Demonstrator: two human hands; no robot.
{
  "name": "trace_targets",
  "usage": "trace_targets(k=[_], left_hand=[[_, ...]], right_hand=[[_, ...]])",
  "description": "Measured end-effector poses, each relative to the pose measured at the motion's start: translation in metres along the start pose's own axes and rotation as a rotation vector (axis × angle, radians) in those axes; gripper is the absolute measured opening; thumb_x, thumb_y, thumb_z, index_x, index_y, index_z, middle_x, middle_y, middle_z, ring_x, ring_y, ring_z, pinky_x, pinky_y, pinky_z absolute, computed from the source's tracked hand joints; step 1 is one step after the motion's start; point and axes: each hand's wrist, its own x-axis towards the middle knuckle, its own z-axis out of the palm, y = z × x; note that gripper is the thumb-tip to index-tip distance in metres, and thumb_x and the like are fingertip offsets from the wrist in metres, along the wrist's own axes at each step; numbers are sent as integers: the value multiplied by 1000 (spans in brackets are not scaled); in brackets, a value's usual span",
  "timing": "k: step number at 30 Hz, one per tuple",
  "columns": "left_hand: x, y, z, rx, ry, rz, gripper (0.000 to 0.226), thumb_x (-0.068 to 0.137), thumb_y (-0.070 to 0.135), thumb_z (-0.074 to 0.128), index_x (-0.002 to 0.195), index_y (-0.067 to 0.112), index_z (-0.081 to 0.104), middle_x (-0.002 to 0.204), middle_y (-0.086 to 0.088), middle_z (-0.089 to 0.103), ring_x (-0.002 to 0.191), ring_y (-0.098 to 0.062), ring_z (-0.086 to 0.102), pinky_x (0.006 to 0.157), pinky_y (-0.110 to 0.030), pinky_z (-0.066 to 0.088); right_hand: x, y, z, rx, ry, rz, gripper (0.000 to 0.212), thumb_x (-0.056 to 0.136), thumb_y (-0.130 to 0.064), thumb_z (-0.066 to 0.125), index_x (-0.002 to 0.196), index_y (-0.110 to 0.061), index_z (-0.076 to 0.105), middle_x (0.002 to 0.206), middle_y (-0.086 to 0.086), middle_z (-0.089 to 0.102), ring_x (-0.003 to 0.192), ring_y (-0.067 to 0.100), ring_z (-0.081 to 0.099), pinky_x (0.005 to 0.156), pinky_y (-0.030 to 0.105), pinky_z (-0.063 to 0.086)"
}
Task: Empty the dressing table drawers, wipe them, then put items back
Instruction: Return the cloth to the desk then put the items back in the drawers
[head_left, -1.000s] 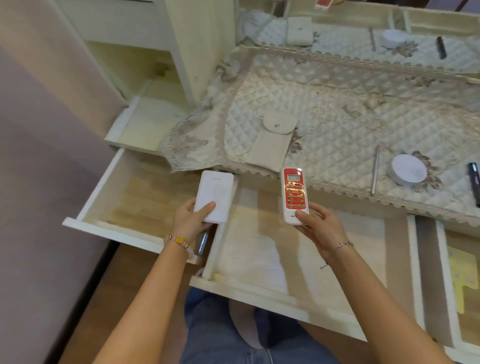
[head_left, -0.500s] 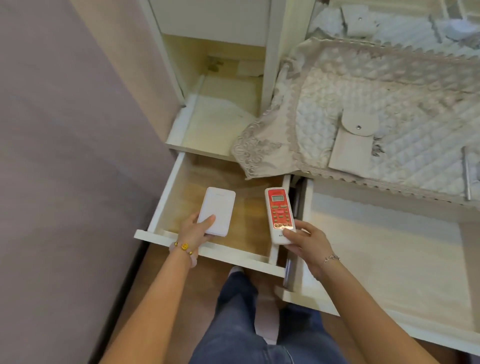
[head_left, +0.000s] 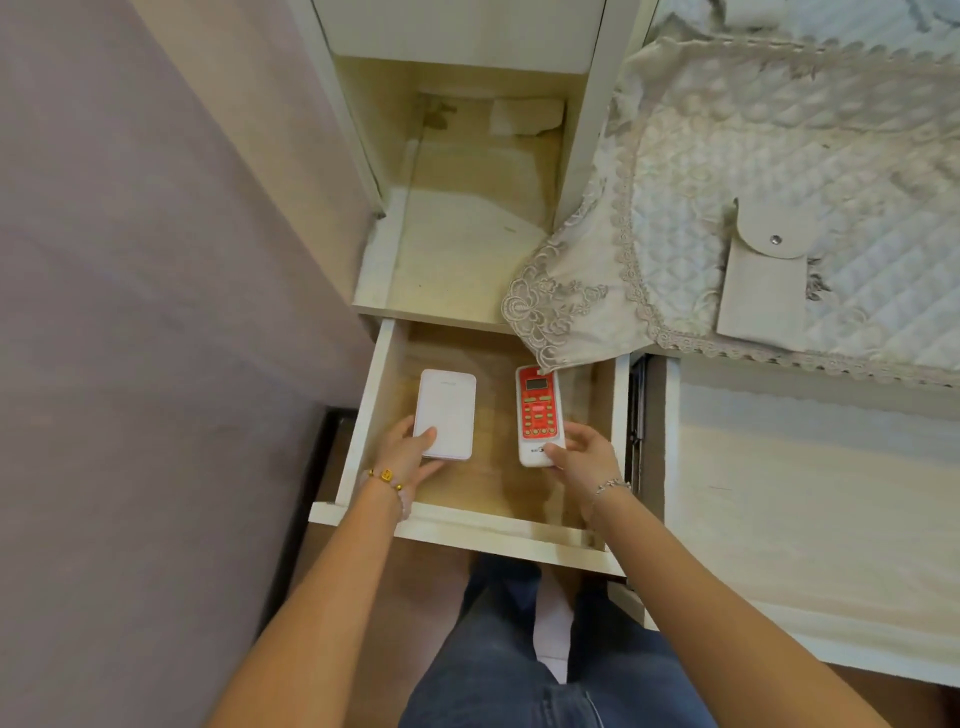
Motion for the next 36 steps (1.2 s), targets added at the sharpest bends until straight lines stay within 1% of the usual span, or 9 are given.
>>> trace_targets(k=[4, 9, 16, 20, 22, 24, 27, 32, 36], left_hand=[[17, 4, 0, 25, 16, -31, 44, 94, 3, 50, 138, 7, 41, 131, -13, 54, 112, -27, 57, 82, -33, 52], [32, 2, -2, 57, 28, -54, 46, 94, 2, 49, 139, 5, 38, 134, -15, 51, 118, -30, 53, 84, -33, 50], [37, -7, -6, 88, 43, -68, 45, 95, 1, 47, 138, 7, 38, 135, -14, 49, 120, -32, 51, 87, -36, 49], [37, -11, -9, 124, 56, -56, 45, 94, 1, 49, 137, 6, 39, 134, -14, 49, 121, -33, 50, 92, -39, 49], [39, -12, -10, 195, 69, -5, 43, 92, 0, 51, 134, 4, 41, 132, -14, 50, 120, -34, 50, 90, -41, 49], [41, -11, -11, 287, 105, 62, 42, 91, -1, 53, 131, 3, 45, 131, -15, 52, 118, -34, 51, 91, -44, 49], [46, -13, -12, 385, 162, 98, 44, 89, 3, 57, 132, 6, 48, 129, -16, 55, 116, -35, 53, 93, -52, 48], [39, -15, -6, 643, 269, 131, 41, 89, 13, 60, 129, 6, 52, 125, -12, 59, 115, -32, 54, 97, -44, 46], [35, -14, -3, 751, 319, 146, 38, 87, 9, 62, 124, 5, 52, 123, -13, 59, 113, -32, 55, 91, -38, 45]], right_hand=[[14, 6, 10, 86, 17, 86, 38, 84, 2, 60, 120, -10, 50, 119, 15, 60, 107, 28, 61, 84, 35, 53], [27, 18, 11, 122, 50, 125, 40, 84, 1, 61, 121, -11, 50, 120, 14, 60, 107, 27, 61, 89, 40, 53], [32, 23, 14, 94, 45, 123, 38, 84, 2, 61, 118, -13, 50, 119, 12, 59, 108, 27, 61, 88, 39, 53], [32, 28, 15, 36, 46, 83, 35, 83, -1, 63, 112, -17, 52, 115, 9, 60, 103, 24, 60, 86, 36, 54], [32, 30, 16, -8, 57, 73, 34, 82, -2, 64, 110, -19, 52, 114, 8, 60, 102, 23, 60, 89, 38, 52], [33, 31, 16, -44, 66, 68, 34, 82, -4, 66, 108, -21, 52, 117, 8, 61, 106, 26, 60, 95, 44, 50], [34, 30, 18, -133, 74, 37, 37, 82, -7, 67, 115, -18, 55, 120, 7, 61, 110, 26, 58, 98, 45, 46], [32, 26, 21, -287, 86, 13, 41, 83, -12, 67, 122, -14, 54, 122, 7, 61, 112, 26, 57, 96, 41, 45], [32, 25, 21, -380, 102, -18, 41, 83, -15, 67, 121, -14, 54, 122, 6, 61, 111, 25, 58, 93, 38, 46]])
